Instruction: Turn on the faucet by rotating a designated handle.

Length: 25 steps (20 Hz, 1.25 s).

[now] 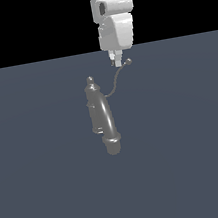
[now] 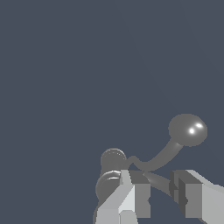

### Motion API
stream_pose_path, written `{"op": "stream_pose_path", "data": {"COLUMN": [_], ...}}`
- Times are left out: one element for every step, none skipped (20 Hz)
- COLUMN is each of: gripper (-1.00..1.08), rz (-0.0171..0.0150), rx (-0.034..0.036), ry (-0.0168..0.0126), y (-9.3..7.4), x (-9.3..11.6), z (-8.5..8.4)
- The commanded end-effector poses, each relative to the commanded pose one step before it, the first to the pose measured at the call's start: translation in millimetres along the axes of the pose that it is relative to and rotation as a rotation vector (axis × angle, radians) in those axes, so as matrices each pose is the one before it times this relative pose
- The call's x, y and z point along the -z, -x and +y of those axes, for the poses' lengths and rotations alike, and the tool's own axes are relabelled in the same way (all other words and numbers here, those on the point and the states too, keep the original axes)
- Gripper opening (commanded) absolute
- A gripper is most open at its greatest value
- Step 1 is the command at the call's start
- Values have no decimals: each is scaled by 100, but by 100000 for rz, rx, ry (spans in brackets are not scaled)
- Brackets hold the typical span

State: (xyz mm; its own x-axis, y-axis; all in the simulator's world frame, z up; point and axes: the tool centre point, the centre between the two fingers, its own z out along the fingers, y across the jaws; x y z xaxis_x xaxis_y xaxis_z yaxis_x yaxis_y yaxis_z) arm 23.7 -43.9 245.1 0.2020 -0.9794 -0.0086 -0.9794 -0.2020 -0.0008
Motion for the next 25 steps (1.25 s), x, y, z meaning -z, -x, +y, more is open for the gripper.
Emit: {"op": "stream_pose_path", "data": {"gripper": [-100,-100,-100,-100,-100,-100,-100,-100,-100,-100,-100,-100,-100,-100,-100,-100,-100,-100,-100,-100,-100,-100,-100,-100,-100], "rz": [243,27,27,26,27,26,27,26,26,27,26,24,26,26,26,25,26,25,25,25,25,25,25,26,0], "rx": [-977,-152,-152,-144,-152,-144,-152,-144,-144,-152,-144,-136,-144,-144,-144,-136,-144,-136,-136,-136,-136,-136,-136,-135,0], "ry": [-144,9,9,8,9,8,9,9,9,9,9,8,9,9,9,8,9,8,8,8,8,8,8,8,0], "y": [-668,-87,-87,-83,-87,-83,-87,-83,-83,-87,-83,-78,-83,-83,-83,-78,-83,-78,-78,-78,-78,-78,-78,-78,0], "x": [-136,-6,-6,-6,-6,-6,-6,-5,-5,-5,-5,-5,-5,-5,-5,-5,-5,-4,-4,-4,-4,-4,-3,-3,0], "z": [-756,-279,-278,-277,-275,-274,-271,-271,-269,-266,-266,-265,-262,-261,-259,-258,-255,-254,-253,-251,-249,-247,-245,-243,0]}}
